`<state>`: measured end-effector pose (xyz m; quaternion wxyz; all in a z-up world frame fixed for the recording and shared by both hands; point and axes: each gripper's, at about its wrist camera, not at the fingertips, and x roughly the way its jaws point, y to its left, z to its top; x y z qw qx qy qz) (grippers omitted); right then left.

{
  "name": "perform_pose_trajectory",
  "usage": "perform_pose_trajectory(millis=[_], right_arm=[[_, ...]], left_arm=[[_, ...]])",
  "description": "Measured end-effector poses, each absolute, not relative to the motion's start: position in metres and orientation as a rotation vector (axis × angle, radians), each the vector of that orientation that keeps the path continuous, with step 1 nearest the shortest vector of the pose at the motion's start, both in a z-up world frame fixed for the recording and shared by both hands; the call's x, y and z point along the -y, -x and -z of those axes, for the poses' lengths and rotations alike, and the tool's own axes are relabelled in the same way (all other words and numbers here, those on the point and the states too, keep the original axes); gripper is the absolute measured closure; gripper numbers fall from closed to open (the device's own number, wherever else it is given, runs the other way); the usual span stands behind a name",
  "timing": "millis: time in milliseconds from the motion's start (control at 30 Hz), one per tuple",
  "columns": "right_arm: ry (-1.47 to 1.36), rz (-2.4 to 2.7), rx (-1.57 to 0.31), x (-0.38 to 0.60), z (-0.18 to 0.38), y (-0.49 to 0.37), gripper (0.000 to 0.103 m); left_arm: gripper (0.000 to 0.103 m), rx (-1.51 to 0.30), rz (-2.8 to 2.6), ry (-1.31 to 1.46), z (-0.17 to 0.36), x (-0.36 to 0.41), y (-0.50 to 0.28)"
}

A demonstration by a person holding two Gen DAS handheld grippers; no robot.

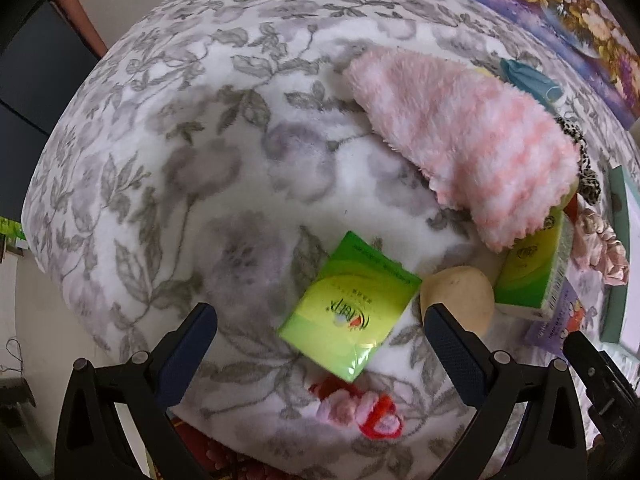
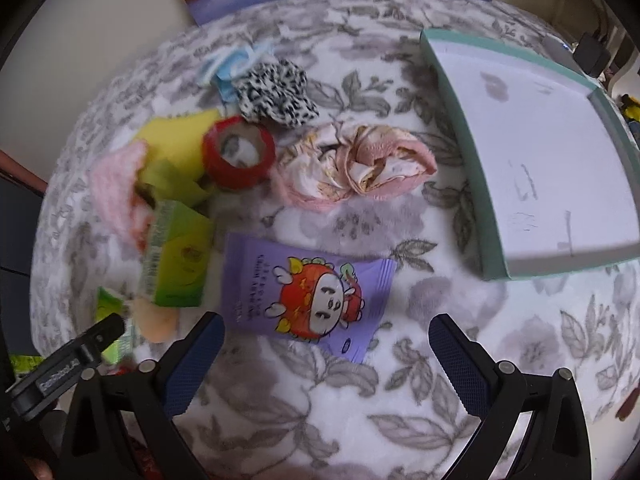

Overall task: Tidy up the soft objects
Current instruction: 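Grasp the green tissue pack with the left gripper while the right grasps the purple wipes packet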

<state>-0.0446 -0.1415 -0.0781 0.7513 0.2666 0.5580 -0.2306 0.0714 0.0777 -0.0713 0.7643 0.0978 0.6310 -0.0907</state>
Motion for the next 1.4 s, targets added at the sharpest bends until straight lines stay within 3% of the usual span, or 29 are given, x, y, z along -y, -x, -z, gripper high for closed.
perform_pose_trajectory(millis=[400,833,967,1133,1300,1400], right_arm=[[-0.620,0.479,-1.276,0.142,0.103,0.013,0.000],[-0.413,0.520,-1.318,0.107,0.122,-0.035,0.000],[-0.416,0.525,-1.313,0.103,0.125,-0.041,0.000],[-0.448,0.520,-1.305,0.112,0.113,-0.011,0.001],[-0.481,0.519,-1.298,0.117,0.107,0.003,0.008],[-0.493,0.516,-1.296,0.117,0.104,0.008,0.011]], left_arm=[[0.000,-1.384,0.207,-0.249,0.091,-0.068,-0.085],[0.002,-1.387,0.210,-0.261,0.097,-0.072,-0.084],[0.008,-1.384,0.217,-0.271,0.099,-0.072,-0.084],[0.029,-1.381,0.239,-0.257,0.098,-0.071,-0.083],[0.047,-1.375,0.268,-0.239,0.092,-0.068,-0.082],[0.048,-1.367,0.273,-0.240,0.090,-0.067,-0.082]])
